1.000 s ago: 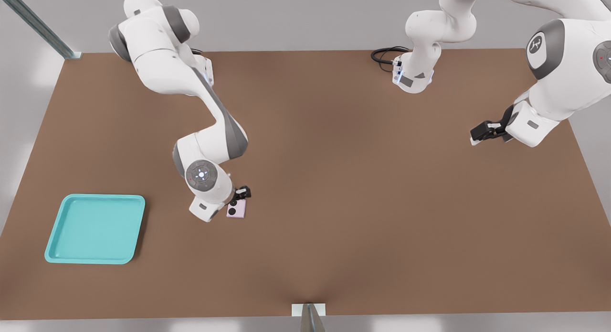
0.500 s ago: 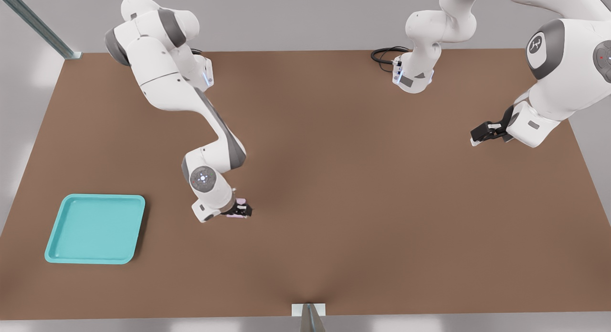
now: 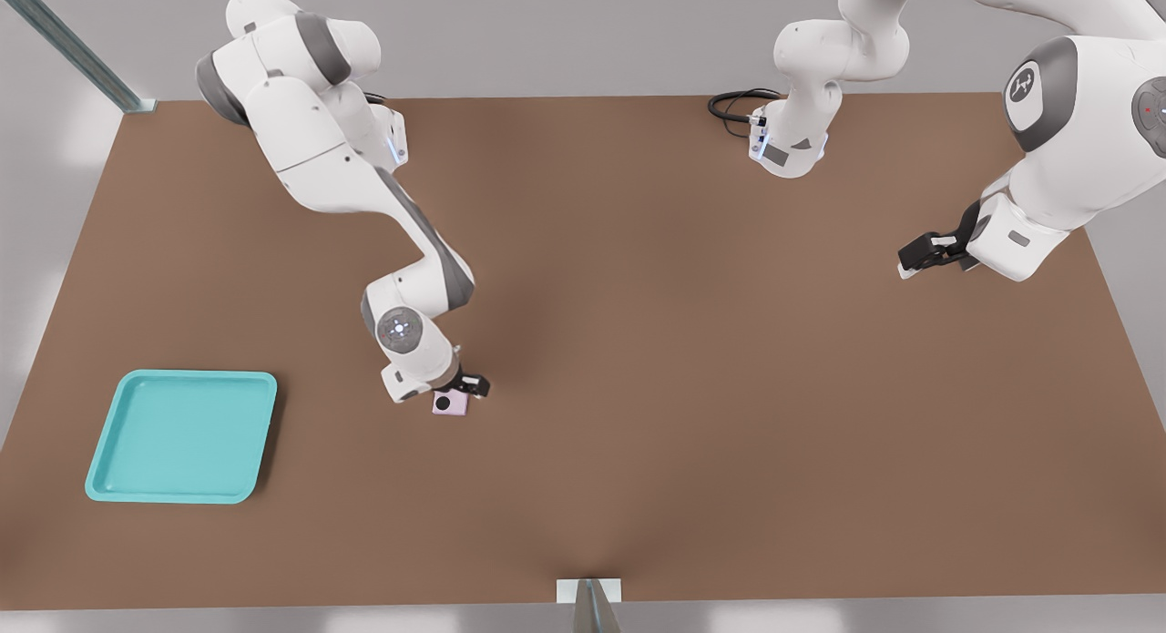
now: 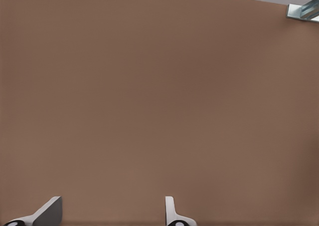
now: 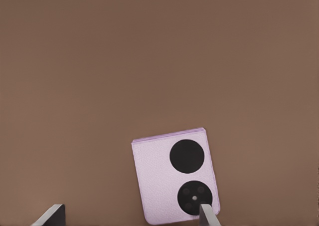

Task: Keep left arm still and place phone on the tray with right arm

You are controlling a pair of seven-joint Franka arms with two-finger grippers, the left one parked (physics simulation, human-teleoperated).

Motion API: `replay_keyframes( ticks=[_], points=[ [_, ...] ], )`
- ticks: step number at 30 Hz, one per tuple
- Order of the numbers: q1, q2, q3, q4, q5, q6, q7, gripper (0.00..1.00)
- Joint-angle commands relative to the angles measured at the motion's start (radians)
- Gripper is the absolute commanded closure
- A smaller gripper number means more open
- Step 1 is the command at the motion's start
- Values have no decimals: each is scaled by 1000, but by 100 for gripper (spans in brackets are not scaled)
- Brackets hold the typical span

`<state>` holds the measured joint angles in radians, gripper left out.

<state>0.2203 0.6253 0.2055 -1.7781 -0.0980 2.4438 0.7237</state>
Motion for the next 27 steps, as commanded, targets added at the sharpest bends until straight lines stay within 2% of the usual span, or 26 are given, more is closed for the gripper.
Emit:
replay_keyframes(
  ticks=[1,14,21,27],
  points=[
    [-6,1,0,-4,1,47,69,0],
    [-6,62,-11,0,0,109,10,0],
    [-7,62,-23,0,-2,106,-234,0],
    [-7,73,-24,0,-2,104,-274,0]
  ],
)
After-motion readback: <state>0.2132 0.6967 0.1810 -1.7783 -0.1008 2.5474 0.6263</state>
